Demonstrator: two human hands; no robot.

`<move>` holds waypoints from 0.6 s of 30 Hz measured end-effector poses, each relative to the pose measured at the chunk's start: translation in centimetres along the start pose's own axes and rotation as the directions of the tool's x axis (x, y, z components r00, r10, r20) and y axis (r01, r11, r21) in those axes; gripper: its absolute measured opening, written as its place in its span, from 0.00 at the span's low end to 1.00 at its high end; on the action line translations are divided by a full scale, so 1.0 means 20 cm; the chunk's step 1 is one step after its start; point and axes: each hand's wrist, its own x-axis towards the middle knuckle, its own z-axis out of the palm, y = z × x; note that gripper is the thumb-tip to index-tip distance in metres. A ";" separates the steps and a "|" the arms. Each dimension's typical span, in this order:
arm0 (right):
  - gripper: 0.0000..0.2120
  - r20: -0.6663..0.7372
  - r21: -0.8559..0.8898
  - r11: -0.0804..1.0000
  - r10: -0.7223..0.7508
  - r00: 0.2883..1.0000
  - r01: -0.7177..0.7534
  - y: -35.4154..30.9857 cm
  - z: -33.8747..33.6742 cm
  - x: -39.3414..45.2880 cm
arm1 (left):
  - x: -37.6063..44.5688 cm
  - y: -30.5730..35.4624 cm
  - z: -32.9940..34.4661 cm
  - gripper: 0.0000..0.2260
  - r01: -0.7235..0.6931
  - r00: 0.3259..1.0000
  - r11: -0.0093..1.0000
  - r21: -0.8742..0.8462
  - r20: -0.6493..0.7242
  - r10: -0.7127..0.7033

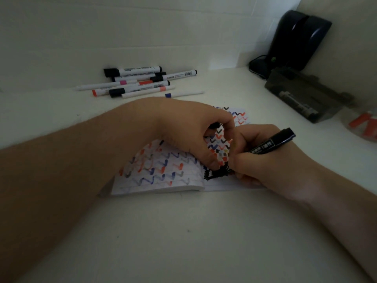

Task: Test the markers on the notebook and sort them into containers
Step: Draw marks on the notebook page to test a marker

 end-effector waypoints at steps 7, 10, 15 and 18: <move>0.08 0.018 0.067 0.998 -0.007 1.000 0.006 0.02 0.00 0.00 | -0.01 0.02 0.00 0.25 0.019 1.000 1.000 -0.014 0.009 -0.019; 0.05 0.009 0.045 0.999 -0.016 1.000 0.016 0.02 0.00 0.00 | -0.01 0.00 0.00 0.28 0.020 1.000 1.000 0.002 0.001 -0.020; 0.12 0.060 0.413 0.911 -0.017 0.998 -0.010 0.05 -0.08 0.04 | 0.00 -0.04 -0.02 0.18 0.113 0.989 0.974 -0.195 -0.077 -0.130; 0.11 -0.029 0.643 0.765 -0.019 0.999 0.034 0.07 -0.22 0.08 | -0.03 -0.05 -0.03 0.09 0.096 0.983 0.958 -0.269 -0.126 -0.134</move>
